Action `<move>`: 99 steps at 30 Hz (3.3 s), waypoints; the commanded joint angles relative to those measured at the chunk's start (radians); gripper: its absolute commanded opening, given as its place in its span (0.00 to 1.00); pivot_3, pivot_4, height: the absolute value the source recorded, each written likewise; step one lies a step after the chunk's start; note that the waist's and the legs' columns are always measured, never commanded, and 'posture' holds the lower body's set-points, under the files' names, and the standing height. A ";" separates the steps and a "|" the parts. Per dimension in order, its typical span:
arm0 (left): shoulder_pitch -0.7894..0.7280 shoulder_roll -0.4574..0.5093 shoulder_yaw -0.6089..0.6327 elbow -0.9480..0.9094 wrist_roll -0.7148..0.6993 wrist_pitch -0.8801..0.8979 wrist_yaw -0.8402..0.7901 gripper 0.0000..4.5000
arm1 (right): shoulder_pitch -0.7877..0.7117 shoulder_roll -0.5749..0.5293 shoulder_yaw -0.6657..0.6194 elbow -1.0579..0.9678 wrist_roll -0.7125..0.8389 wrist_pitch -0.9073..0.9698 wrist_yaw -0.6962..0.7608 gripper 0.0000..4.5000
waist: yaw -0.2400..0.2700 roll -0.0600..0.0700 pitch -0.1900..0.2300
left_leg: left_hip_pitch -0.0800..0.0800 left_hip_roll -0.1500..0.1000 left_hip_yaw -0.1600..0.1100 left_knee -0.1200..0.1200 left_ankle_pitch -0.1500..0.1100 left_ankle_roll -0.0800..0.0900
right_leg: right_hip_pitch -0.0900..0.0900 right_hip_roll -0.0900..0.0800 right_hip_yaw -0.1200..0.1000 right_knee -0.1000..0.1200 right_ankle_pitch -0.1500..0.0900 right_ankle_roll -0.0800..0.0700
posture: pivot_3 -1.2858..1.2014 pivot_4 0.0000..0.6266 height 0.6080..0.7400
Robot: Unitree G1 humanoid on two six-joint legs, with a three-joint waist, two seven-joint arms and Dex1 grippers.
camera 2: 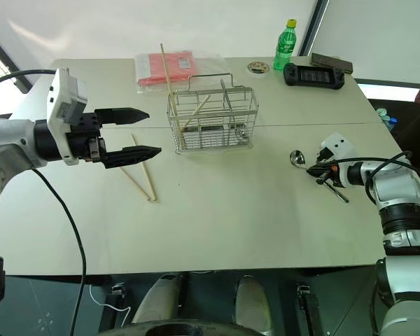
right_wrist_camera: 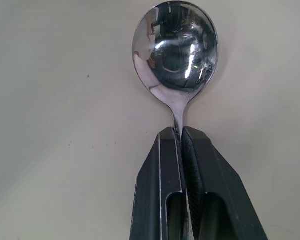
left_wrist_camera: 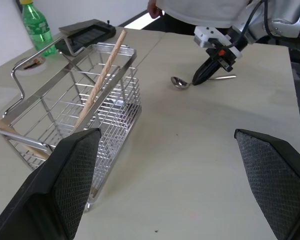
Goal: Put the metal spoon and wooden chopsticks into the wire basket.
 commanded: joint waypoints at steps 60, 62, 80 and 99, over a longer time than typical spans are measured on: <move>-0.033 0.004 0.163 0.120 0.021 0.025 0.164 1.00 | -0.511 0.220 -0.322 -0.472 0.619 0.479 -0.342 0.99 | -0.027 0.002 0.004 | 0.001 0.003 0.000 -0.003 0.000 0.000 | -0.009 0.003 0.002 0.013 -0.001 0.000 | 0.52 0.24 0.85; -0.034 -0.001 0.154 0.139 0.043 0.046 0.214 1.00 | -0.430 0.146 -0.275 -0.559 0.611 0.493 -0.263 0.99 | -0.022 0.001 0.004 | 0.000 0.003 0.000 -0.003 0.000 0.000 | -0.009 0.003 0.002 0.012 -0.001 0.000 | 0.52 0.24 0.85; -0.427 -0.501 0.439 0.706 0.541 0.657 1.152 1.00 | 0.096 -0.090 -0.265 -0.967 0.722 0.510 -0.024 0.99 | 0.007 -0.008 0.005 | -0.003 0.002 0.000 0.000 -0.001 0.001 | -0.007 0.003 0.002 0.005 0.000 0.003 | 0.52 0.24 0.85; -0.532 -0.522 0.518 1.223 0.593 0.298 1.266 0.47 | 0.218 -0.116 -0.339 -1.069 0.844 0.552 -0.095 1.00 | 0.009 -0.008 0.004 | 0.002 0.002 0.000 0.000 -0.001 0.000 | -0.001 0.003 0.001 0.004 0.001 0.004 | 0.52 0.24 0.85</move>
